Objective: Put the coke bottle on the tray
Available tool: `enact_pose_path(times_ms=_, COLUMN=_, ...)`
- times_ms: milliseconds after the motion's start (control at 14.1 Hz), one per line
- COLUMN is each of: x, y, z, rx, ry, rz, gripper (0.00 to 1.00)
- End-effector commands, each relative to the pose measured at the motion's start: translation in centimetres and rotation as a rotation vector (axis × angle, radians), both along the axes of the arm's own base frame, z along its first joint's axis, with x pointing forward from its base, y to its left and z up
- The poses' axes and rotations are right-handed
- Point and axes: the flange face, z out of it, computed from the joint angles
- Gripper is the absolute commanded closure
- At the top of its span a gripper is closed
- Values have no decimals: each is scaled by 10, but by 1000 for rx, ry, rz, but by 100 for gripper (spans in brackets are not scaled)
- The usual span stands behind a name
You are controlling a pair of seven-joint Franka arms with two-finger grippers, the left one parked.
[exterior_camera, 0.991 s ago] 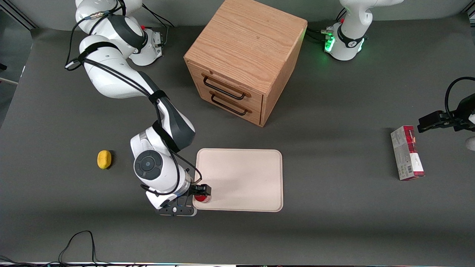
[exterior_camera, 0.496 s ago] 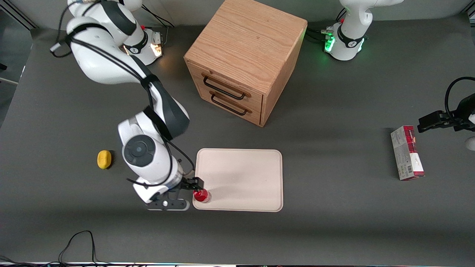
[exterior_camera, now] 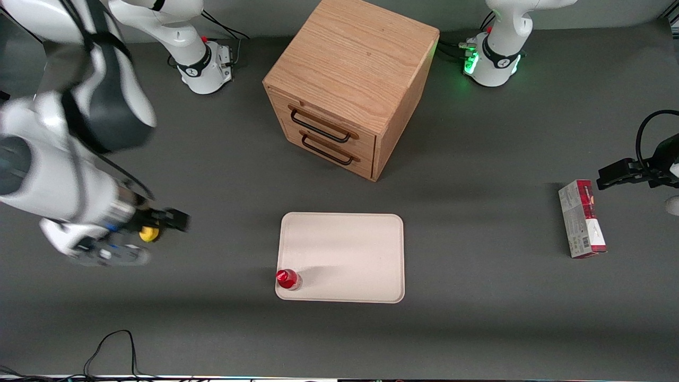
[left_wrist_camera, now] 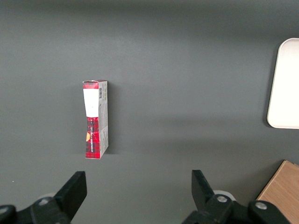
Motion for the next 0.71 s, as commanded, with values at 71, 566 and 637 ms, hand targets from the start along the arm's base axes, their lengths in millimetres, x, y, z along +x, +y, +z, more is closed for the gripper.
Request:
enact_pose_path(times_ms=71, x=-81, y=-85, z=37, rx=51, ry=-4, rz=-101, gripper=0)
enact_pose_path(times_ms=566, x=-144, y=-116, z=46, rx=55, ry=-63, rz=-141, gripper=0)
enact_pose_path(times_ms=637, x=-144, y=-116, z=47, rx=55, ry=-65, rz=-142, gripper=0)
